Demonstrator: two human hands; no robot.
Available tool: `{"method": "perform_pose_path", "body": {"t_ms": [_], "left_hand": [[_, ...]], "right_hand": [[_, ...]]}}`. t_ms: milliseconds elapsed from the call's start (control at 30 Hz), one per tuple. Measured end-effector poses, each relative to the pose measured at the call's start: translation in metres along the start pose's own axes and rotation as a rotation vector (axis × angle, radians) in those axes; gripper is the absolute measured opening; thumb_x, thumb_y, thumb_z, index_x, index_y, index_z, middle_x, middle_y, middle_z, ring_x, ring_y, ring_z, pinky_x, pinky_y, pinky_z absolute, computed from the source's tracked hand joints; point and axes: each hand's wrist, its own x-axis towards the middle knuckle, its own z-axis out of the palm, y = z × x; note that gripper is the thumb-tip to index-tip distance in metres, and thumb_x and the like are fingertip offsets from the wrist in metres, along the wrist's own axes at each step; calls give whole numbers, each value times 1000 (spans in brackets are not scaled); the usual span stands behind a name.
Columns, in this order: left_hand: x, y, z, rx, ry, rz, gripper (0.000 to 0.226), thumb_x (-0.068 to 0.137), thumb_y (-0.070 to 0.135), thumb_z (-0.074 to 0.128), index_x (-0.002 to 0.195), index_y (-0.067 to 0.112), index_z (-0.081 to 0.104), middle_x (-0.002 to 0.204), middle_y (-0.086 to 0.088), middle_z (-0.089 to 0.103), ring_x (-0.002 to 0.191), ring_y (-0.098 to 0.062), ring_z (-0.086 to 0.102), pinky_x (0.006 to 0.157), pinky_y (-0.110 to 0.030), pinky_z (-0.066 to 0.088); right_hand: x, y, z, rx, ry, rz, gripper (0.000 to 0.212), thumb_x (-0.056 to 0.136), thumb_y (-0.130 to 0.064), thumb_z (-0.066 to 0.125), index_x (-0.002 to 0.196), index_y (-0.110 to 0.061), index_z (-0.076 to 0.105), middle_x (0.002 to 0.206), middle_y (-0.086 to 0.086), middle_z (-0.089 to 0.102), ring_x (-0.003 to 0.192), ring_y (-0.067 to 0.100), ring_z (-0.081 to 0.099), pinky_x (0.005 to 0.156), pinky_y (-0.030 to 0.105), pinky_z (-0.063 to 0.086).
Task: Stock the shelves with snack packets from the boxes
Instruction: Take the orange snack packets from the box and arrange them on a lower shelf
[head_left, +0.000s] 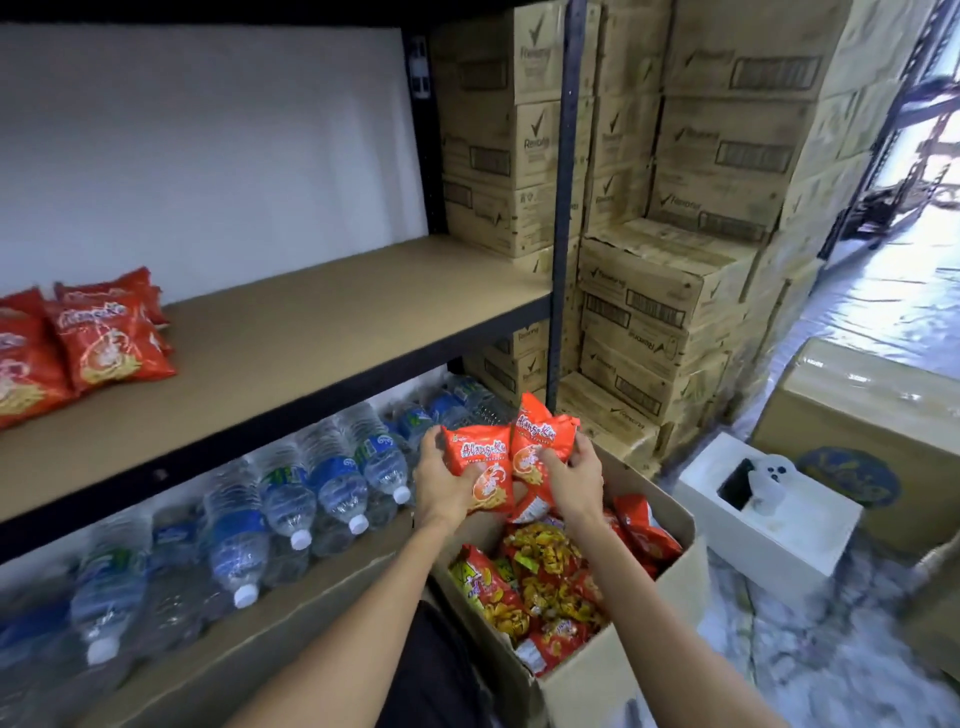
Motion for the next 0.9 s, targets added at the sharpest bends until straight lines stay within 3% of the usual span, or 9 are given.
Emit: {"method": "perform_pose_path", "body": {"t_ms": [100, 200, 367, 500, 600, 733, 833, 900], "left_hand": [[-2, 19, -28, -44, -16, 73, 82, 85, 18, 77, 150, 24, 29, 129, -6, 58, 97, -10, 65, 72, -27, 59], [-9, 33, -59, -52, 24, 129, 74, 86, 14, 76, 146, 24, 33, 126, -3, 56, 87, 0, 59, 54, -10, 49], [-17, 53, -120, -83, 116, 219, 78, 82, 18, 80, 146, 26, 35, 116, 2, 55, 101, -9, 59, 65, -16, 49], [-19, 65, -171, -82, 191, 280, 83, 80, 22, 83, 147, 29, 34, 119, 2, 58, 104, -14, 62, 81, -33, 58], [-21, 71, -208, -96, 214, 281, 84, 82, 22, 80, 147, 36, 30, 121, 2, 59, 103, -12, 64, 81, -39, 61], [-27, 74, -256, -74, 314, 313, 85, 81, 22, 82, 149, 32, 31, 122, 3, 54, 101, -4, 58, 82, -28, 56], [-27, 72, -290, -65, 384, 326, 87, 79, 25, 84, 148, 33, 33, 124, 3, 52, 111, -12, 57, 94, -35, 53], [-25, 69, -311, -70, 418, 332, 85, 80, 22, 83, 148, 32, 34, 124, 2, 54, 112, -15, 57, 92, -37, 55]], "right_hand": [[-11, -24, 4, 68, -50, -36, 30, 88, -28, 72, 115, -33, 61, 105, -6, 74, 97, 15, 72, 86, 46, 60], [-23, -47, 12, 48, -113, -79, 38, 90, -31, 72, 125, -30, 58, 108, -5, 73, 96, 14, 72, 87, 45, 60], [-50, -93, 36, 42, -232, -138, 41, 92, -28, 71, 129, -25, 52, 114, -1, 69, 97, 14, 71, 80, 32, 59], [-66, -124, 66, 14, -319, -201, 44, 92, -29, 71, 131, -22, 52, 113, -1, 69, 95, 14, 72, 82, 34, 59], [-80, -146, 92, 30, -380, -248, 39, 91, -25, 72, 125, -21, 54, 109, 0, 71, 89, 14, 73, 77, 32, 60], [-95, -169, 133, 34, -469, -313, 34, 88, -25, 75, 117, -23, 58, 108, 1, 72, 90, 15, 73, 75, 31, 59], [-103, -183, 164, 29, -535, -347, 41, 88, -27, 75, 124, -23, 57, 111, 0, 71, 94, 16, 72, 79, 34, 59], [-112, -193, 185, 35, -599, -349, 38, 91, -25, 72, 125, -22, 56, 111, 0, 70, 93, 15, 72, 75, 31, 59]]}}
